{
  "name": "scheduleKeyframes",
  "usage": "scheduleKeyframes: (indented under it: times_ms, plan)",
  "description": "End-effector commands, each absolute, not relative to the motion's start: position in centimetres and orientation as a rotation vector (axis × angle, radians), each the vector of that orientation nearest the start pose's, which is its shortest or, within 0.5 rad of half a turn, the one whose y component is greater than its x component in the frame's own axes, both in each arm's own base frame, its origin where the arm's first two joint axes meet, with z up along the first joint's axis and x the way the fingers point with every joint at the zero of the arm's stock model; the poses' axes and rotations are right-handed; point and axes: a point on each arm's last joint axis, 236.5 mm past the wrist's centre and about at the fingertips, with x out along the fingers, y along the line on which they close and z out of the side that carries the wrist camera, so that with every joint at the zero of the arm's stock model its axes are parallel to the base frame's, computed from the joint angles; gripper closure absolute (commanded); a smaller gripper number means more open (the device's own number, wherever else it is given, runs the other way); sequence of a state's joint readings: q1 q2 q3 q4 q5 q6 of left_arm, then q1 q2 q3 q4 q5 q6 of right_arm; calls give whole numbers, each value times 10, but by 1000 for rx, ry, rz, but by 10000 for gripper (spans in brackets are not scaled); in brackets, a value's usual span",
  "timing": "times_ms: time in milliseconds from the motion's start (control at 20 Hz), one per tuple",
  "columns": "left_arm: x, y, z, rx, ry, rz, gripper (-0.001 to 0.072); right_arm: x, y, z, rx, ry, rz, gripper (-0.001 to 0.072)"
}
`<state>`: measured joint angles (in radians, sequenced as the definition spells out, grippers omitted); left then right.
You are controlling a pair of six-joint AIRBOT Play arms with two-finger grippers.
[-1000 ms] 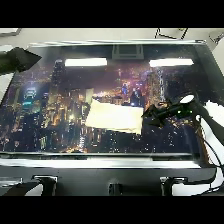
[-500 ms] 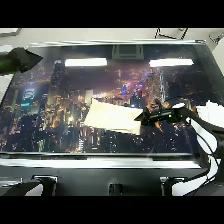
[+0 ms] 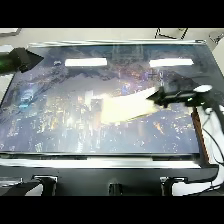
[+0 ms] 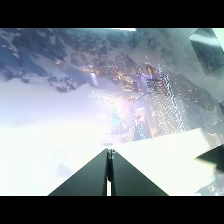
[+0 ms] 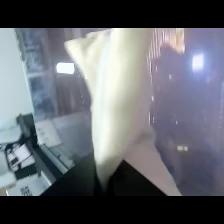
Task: Fold the clothes and pants, and hang the long-sleeved shirts on hangers.
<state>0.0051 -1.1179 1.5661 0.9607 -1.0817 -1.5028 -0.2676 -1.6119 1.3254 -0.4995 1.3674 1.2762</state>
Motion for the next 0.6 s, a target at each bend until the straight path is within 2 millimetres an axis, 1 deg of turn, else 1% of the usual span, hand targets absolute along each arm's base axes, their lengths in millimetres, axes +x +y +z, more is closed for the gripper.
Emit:
scheduleKeyframes:
  times_ms: [0, 150, 250, 350, 450, 550]
  plan:
    - [419, -117, 289, -383, 596, -444, 683, 449, 3, 113, 915, 1116, 391, 678]
    - [419, -118, 289, -382, 596, -444, 683, 442, -78, 160, 909, 1003, 200, 678]
    - [419, -118, 289, -381, 596, -445, 683, 436, -128, 188, 942, 907, 72, 678]
    - [419, -118, 289, -372, 594, -448, 683, 428, -175, 212, 980, 796, -39, 678]
    - [419, -118, 289, -370, 593, -448, 683, 415, -216, 225, 1051, 711, -142, 679]
    - [419, -118, 289, -369, 593, -448, 683, 394, -238, 229, 1111, 691, -195, 679]
